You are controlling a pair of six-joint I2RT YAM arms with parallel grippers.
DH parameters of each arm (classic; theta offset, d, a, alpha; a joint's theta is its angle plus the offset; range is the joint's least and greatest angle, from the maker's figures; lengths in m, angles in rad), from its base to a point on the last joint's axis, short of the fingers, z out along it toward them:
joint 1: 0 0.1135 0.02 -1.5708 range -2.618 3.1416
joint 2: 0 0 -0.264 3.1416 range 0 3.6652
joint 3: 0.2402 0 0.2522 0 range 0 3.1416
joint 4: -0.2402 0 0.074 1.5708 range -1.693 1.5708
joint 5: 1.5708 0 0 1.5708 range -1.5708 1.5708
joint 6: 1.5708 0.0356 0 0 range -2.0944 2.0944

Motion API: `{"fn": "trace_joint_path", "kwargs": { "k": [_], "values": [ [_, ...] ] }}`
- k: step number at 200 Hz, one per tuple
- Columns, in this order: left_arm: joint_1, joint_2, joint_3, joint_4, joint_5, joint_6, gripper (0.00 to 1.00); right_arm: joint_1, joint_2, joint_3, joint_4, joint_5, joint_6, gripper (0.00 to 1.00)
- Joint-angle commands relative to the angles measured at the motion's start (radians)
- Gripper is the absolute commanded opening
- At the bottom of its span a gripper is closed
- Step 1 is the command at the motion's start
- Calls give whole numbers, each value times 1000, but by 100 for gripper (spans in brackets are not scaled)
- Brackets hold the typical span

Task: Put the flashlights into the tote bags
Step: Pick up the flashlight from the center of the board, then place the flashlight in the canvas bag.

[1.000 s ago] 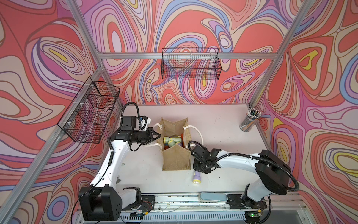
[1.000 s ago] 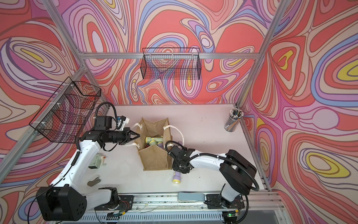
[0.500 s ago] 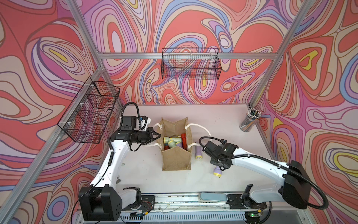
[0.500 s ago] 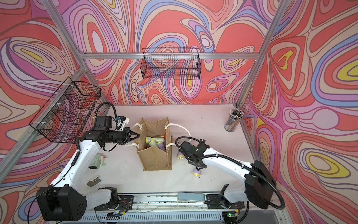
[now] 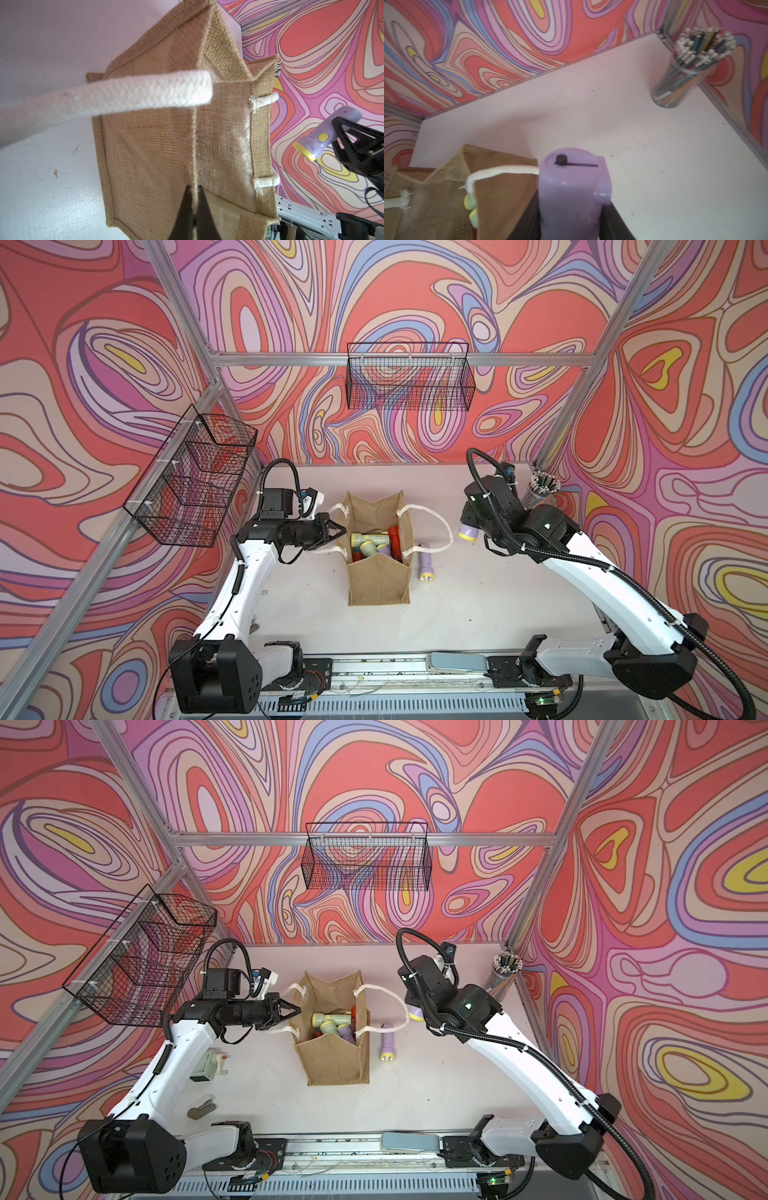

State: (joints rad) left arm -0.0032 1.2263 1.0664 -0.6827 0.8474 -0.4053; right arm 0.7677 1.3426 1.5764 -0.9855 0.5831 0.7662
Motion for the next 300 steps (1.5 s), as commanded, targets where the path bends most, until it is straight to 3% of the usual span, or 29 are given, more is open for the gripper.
{"fn": "trace_joint_path", "kwargs": {
  "k": [1, 42, 88, 175, 212, 234, 264, 300],
  "values": [
    [-3, -10, -13, 63, 62, -21, 4, 88, 125, 94, 210, -80, -146, 13],
    [-3, -10, -7, 49, 50, -12, 4, 173, 346, 230, 375, -262, -251, 13],
    [-3, -8, -7, 54, 48, -19, 3, 185, 492, 168, 496, -486, -203, 13],
    [-2, -6, 3, 51, 47, -17, 3, 186, 603, 71, 410, -427, -128, 14],
    [-2, -4, 6, 48, 43, -12, 3, 185, 652, 94, 312, -345, -101, 23],
    [-3, -7, 3, 43, 38, -10, 3, 186, 662, 100, 292, -335, -92, 41],
    [-3, -7, 3, 37, 28, -7, 3, 186, 650, 120, 281, -326, -100, 56],
    [-3, -20, 3, 26, -10, 2, 3, 186, 622, 173, 258, -349, -152, 64]
  ]
}}
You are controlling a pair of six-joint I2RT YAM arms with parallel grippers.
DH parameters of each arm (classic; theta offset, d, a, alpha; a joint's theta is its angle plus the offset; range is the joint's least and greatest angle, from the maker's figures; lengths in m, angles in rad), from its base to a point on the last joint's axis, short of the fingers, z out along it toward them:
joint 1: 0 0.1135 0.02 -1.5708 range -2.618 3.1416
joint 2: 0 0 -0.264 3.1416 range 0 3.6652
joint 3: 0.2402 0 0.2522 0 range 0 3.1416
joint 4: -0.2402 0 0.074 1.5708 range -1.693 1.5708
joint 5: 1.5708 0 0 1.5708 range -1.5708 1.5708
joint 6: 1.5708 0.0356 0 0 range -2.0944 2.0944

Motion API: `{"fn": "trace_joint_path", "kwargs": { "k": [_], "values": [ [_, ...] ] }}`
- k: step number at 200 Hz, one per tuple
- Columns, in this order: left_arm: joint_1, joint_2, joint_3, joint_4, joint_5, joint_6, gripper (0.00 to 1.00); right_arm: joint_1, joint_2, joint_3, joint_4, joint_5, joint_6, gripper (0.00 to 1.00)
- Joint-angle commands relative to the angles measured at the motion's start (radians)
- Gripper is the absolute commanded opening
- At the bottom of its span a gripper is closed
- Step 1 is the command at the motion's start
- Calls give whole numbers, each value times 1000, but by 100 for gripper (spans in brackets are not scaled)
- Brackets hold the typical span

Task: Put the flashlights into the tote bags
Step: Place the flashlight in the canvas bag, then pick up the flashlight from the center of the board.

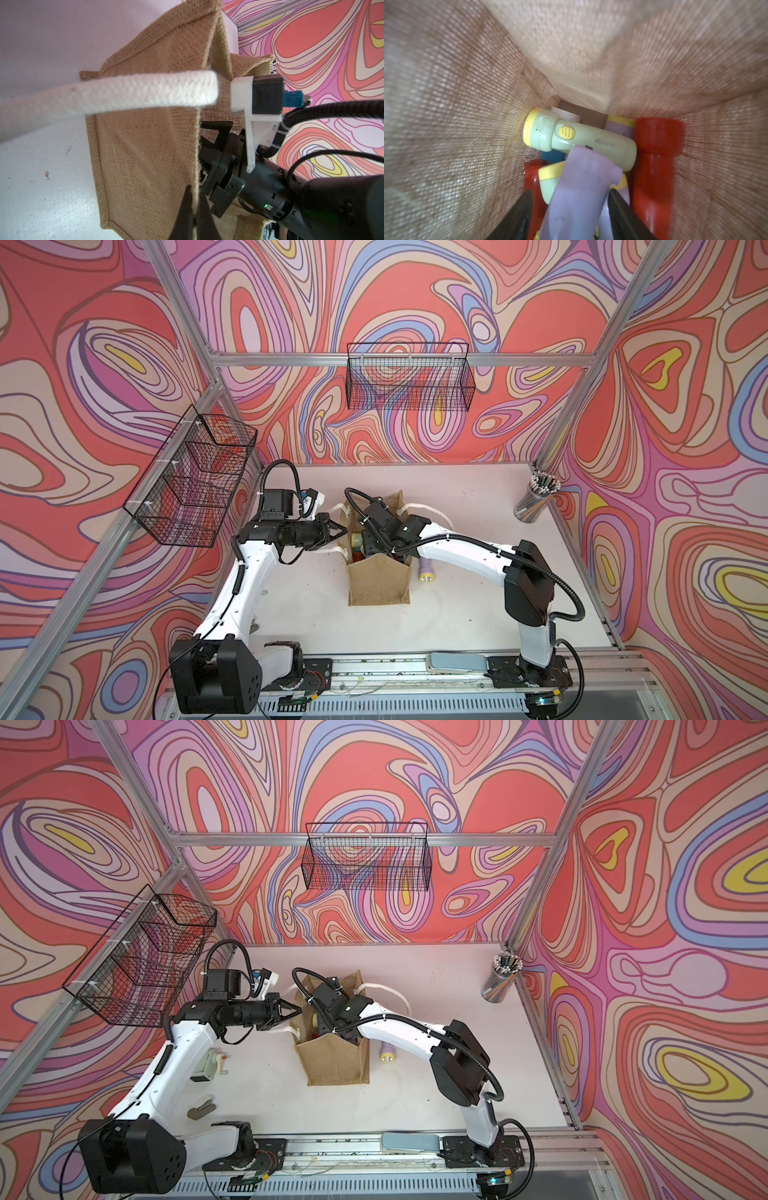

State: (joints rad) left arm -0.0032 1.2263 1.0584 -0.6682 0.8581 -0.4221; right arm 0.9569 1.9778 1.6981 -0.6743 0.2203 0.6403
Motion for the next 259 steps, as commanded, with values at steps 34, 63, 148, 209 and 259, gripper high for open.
{"fn": "trace_joint_path", "kwargs": {
  "k": [34, 63, 148, 209, 259],
  "values": [
    [-2, -13, 11, 6, -23, 21, 3, -4, -110, 84, -58, 56, -81, 67],
    [-3, -14, 11, 1, -32, 25, 3, -13, -263, 20, -29, 147, -95, 70],
    [-3, -13, 16, 1, -39, 20, 3, -193, -801, -378, -99, 382, 84, 76],
    [-3, -7, 11, 12, -38, 7, 3, -333, -914, -636, -182, 316, 205, 79],
    [-3, -5, 9, 14, -39, 6, 3, -435, -810, -804, -14, 49, 192, 80]
  ]
}}
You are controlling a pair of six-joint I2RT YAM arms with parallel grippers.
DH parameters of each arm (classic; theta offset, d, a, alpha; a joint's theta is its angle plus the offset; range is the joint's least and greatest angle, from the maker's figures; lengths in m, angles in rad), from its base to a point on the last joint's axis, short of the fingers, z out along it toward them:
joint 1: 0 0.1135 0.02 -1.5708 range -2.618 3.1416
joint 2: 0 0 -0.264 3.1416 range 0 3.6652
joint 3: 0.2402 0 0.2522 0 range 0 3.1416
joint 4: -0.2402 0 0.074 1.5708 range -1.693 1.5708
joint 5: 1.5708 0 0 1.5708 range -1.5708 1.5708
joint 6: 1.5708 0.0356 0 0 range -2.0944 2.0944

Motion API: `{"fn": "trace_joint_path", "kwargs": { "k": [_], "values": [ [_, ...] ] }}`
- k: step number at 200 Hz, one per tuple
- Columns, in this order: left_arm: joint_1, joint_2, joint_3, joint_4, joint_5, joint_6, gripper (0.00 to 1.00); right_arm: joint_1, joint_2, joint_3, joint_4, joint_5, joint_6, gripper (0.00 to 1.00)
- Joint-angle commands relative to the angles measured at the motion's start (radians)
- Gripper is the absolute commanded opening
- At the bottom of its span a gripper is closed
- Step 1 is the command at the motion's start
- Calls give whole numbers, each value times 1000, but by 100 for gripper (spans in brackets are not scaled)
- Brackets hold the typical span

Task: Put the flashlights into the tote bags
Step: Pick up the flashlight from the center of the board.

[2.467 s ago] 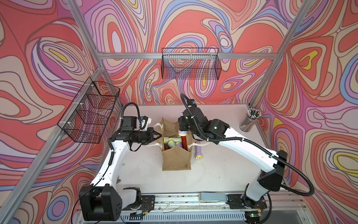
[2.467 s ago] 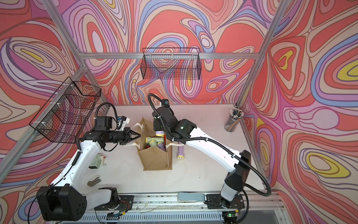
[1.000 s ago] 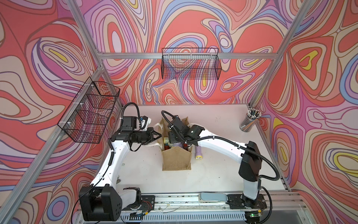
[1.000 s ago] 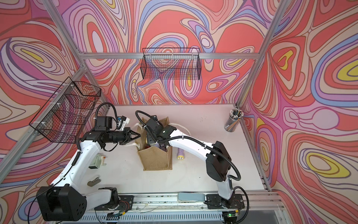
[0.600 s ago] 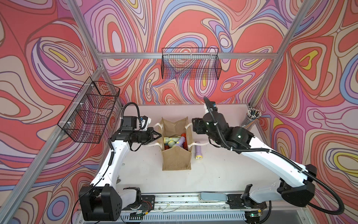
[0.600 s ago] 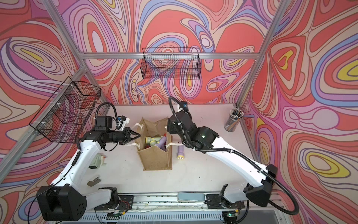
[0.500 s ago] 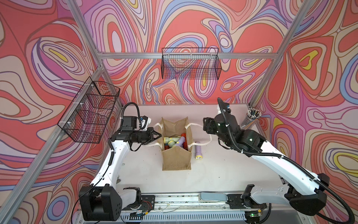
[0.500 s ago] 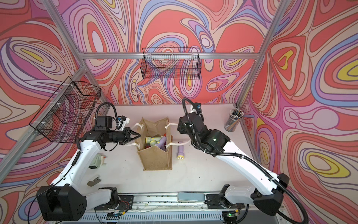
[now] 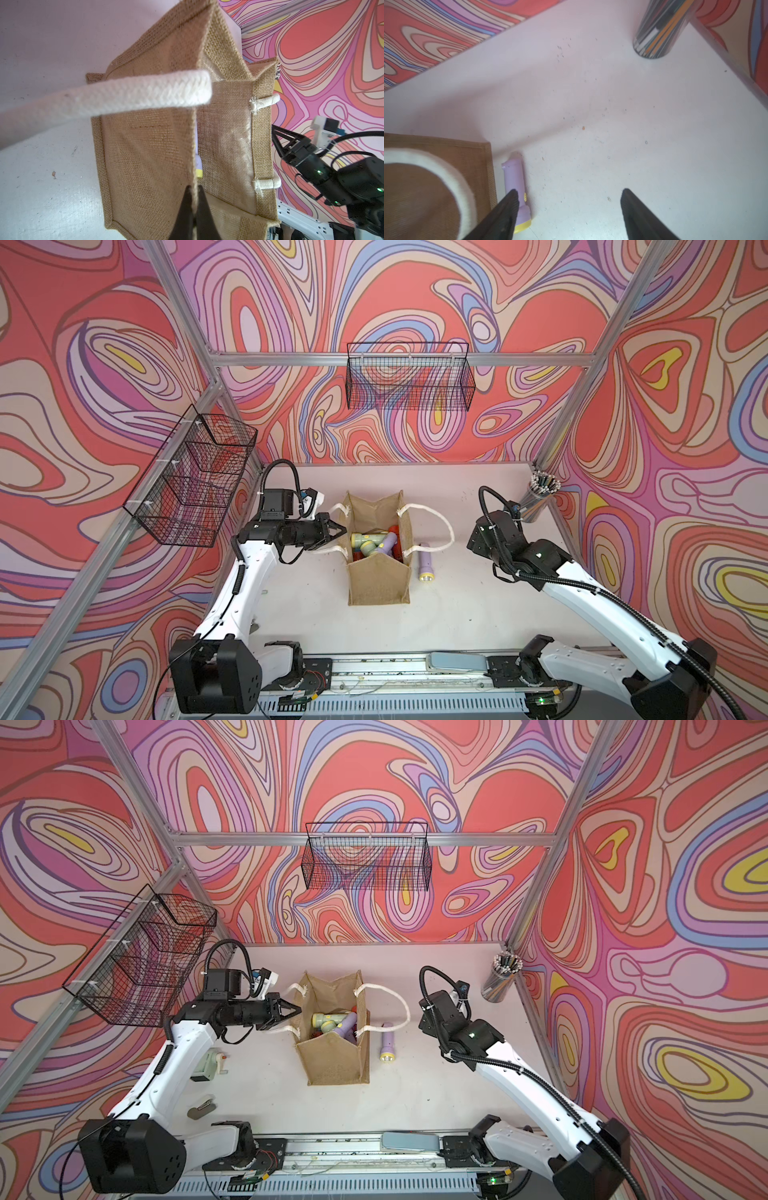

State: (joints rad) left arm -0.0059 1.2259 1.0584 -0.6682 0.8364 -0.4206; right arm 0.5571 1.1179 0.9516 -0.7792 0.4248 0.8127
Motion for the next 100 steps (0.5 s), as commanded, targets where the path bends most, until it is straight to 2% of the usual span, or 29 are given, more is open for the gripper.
{"fn": "trace_joint_path", "kwargs": {
  "k": [1, 30, 62, 100],
  "values": [
    [0, -6, 10, 13, -17, 4, 3, -37, 53, -60, 95, -162, 19, 80],
    [0, 0, 15, 10, -14, 7, 3, -70, 160, -99, 255, -331, -14, 79],
    [0, 3, 15, 8, -16, 10, 3, -72, 332, -53, 374, -480, -78, 76],
    [0, -2, 17, -5, -25, 21, 3, -72, 467, -22, 487, -551, -107, 75]
  ]
}}
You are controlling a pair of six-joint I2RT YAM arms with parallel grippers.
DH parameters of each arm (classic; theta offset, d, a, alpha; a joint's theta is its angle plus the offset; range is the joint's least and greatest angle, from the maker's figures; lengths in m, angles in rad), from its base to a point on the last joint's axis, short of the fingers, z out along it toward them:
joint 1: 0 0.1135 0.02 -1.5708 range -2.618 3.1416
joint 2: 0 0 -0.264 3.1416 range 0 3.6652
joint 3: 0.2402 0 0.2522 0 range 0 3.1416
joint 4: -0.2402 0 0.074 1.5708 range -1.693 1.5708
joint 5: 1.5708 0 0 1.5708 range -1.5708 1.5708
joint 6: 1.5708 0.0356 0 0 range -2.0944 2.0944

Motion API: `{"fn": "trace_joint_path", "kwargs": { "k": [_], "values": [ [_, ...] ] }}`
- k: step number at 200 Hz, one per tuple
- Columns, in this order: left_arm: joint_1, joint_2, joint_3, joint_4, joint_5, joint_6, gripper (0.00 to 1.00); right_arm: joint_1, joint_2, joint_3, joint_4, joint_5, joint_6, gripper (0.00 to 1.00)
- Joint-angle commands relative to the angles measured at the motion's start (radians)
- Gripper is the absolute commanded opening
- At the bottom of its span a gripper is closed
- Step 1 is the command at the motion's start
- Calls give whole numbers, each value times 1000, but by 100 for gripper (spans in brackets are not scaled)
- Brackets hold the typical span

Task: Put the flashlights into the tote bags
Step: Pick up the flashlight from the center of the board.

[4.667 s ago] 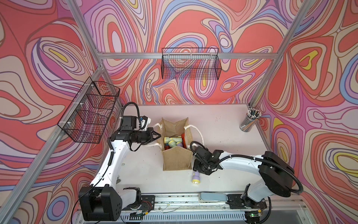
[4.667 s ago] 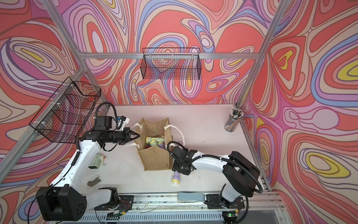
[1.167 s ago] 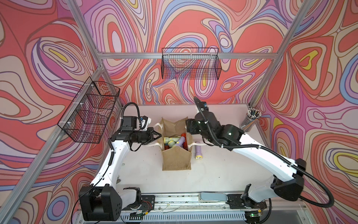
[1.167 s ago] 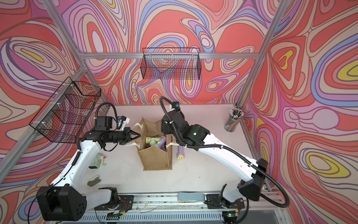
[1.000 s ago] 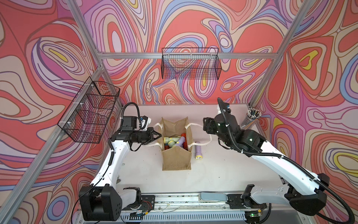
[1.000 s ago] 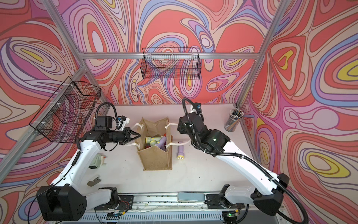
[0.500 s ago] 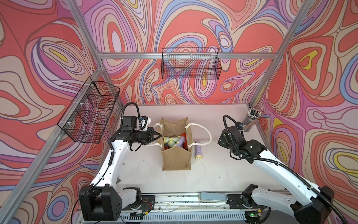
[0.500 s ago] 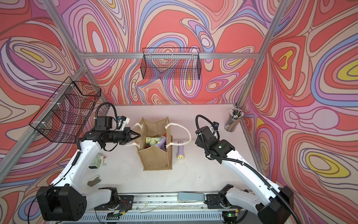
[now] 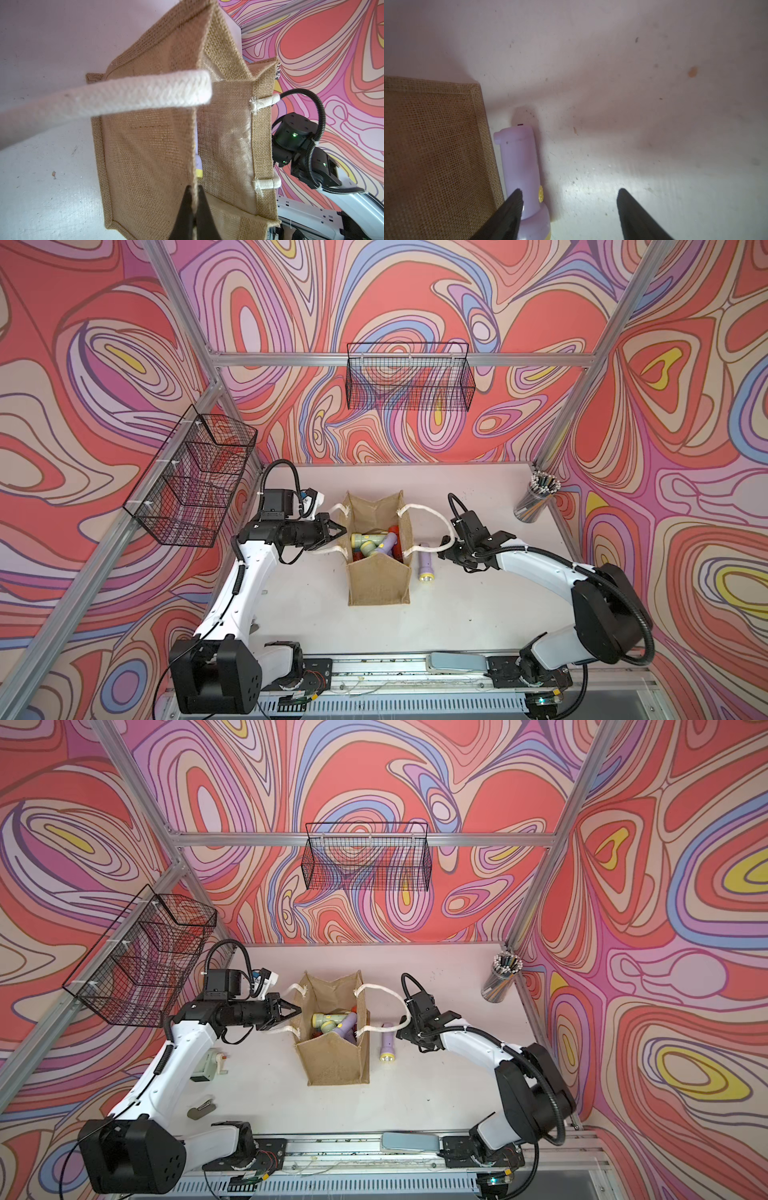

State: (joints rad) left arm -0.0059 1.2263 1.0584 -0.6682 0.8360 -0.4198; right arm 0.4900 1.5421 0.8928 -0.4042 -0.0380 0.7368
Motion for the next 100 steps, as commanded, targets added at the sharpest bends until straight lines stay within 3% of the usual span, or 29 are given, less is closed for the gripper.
{"fn": "trace_joint_path", "kwargs": {
  "k": [1, 72, 100],
  "values": [
    [0, -3, 17, -6, -26, 21, 3, -5, 45, 38, 112, -90, -33, 75],
    [0, 18, 22, -8, -21, 27, 3, -1, 165, 116, 114, -193, -85, 73],
    [0, 15, 23, -12, -23, 29, 3, 48, 238, 216, -38, -80, -118, 71]
  ]
}}
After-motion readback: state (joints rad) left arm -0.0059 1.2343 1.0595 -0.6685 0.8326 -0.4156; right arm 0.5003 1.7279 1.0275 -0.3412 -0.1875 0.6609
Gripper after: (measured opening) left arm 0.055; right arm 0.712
